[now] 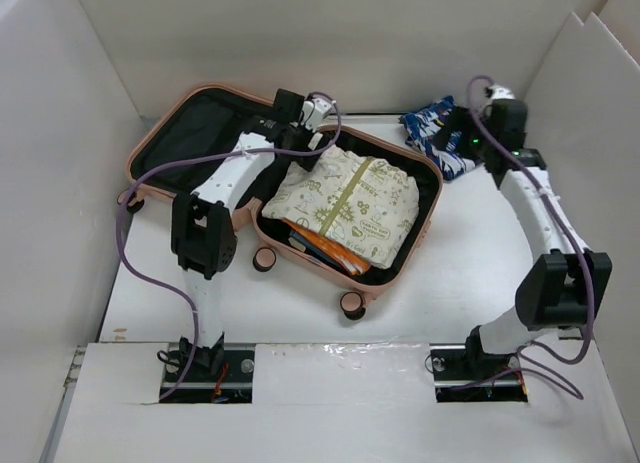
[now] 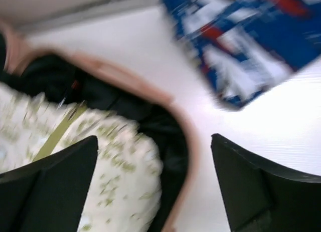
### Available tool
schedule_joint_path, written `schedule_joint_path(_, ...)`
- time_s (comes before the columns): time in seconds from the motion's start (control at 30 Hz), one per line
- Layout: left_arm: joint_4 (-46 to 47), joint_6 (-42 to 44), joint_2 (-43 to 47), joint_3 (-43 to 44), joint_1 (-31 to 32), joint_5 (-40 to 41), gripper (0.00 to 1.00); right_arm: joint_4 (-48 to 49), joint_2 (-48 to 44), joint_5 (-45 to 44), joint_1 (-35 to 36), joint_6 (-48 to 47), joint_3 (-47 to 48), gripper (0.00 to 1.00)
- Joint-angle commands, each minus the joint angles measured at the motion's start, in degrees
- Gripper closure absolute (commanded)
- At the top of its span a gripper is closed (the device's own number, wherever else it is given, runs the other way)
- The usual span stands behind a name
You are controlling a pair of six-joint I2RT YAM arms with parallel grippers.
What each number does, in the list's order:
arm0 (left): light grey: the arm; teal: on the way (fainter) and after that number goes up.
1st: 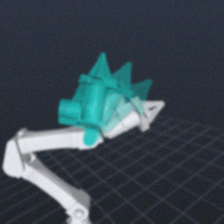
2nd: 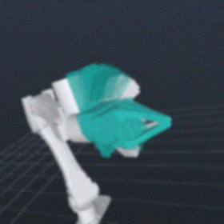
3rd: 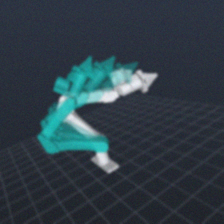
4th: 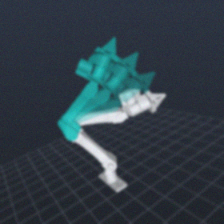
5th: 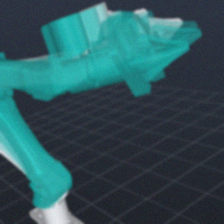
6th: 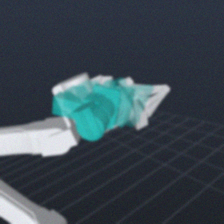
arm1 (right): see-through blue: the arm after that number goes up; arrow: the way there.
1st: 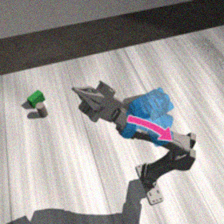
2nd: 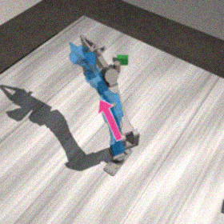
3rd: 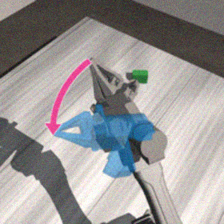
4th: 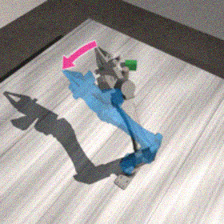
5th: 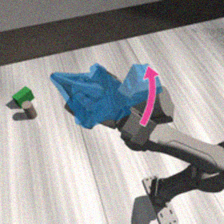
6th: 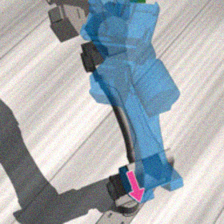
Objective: Pack the luggage
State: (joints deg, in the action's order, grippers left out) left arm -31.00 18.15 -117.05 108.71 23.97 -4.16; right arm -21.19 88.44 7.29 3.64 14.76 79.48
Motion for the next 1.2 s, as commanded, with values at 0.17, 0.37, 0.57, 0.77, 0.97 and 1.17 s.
schedule_joint_path(0.17,-8.1,3.2,0.4,15.3,0.6,14.1,0.0,1.9,16.0,1.3,-13.1,7.8,8.6,0.0)
schedule_joint_path(0.37,-8.1,2.0,0.4,16.5,-0.5,16.8,0.0,3.2,27.7,-2.4,-15.8,17.7,13.6,0.0)
schedule_joint_path(0.57,-9.9,-0.3,1.0,15.3,-2.3,13.4,0.0,8.9,34.6,-2.1,-15.8,25.1,12.5,0.0)
schedule_joint_path(0.77,-9.3,-0.3,1.5,12.9,-2.3,12.9,0.0,15.0,40.0,-0.3,-15.8,29.7,14.0,0.0)
schedule_joint_path(0.97,-8.1,0.2,2.0,12.3,-3.4,11.6,0.0,21.6,42.7,1.7,-15.8,39.5,10.4,0.1)
schedule_joint_path(1.17,-10.7,-2.8,0.9,15.1,-4.6,9.2,0.0,28.7,43.9,5.0,-15.8,41.7,7.4,0.86)
